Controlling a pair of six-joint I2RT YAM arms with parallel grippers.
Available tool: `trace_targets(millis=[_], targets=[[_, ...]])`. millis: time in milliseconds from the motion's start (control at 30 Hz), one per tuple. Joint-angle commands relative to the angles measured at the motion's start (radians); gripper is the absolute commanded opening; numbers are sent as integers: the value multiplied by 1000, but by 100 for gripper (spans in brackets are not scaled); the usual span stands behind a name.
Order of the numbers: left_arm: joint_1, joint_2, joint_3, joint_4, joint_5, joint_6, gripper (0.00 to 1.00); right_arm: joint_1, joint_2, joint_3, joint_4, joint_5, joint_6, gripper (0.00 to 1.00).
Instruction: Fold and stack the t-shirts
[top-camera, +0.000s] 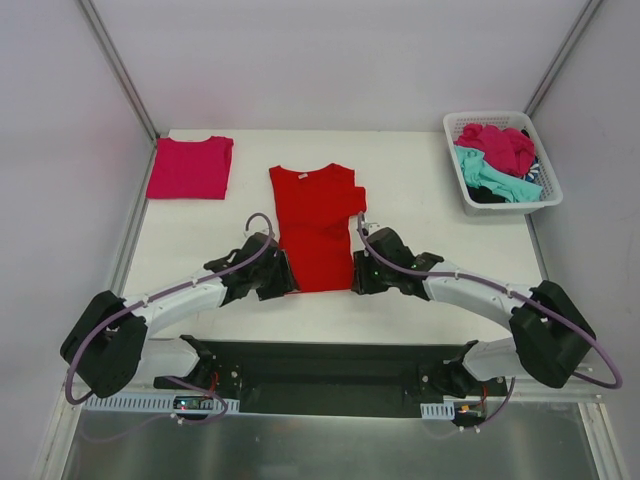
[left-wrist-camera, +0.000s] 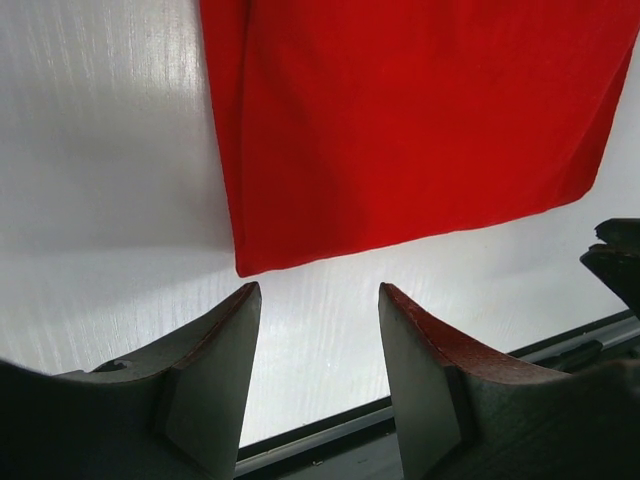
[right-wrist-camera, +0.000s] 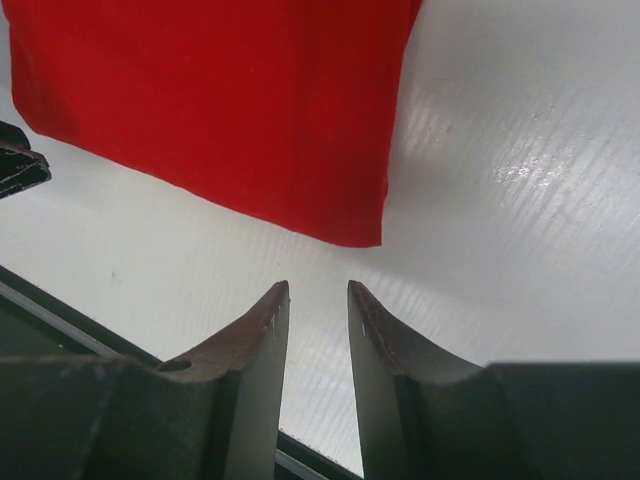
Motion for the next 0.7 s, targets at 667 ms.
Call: trace_targets(millis=[667], targets=[[42, 99, 66, -48, -58, 72, 50, -82, 71, 8, 81, -60, -40, 31]])
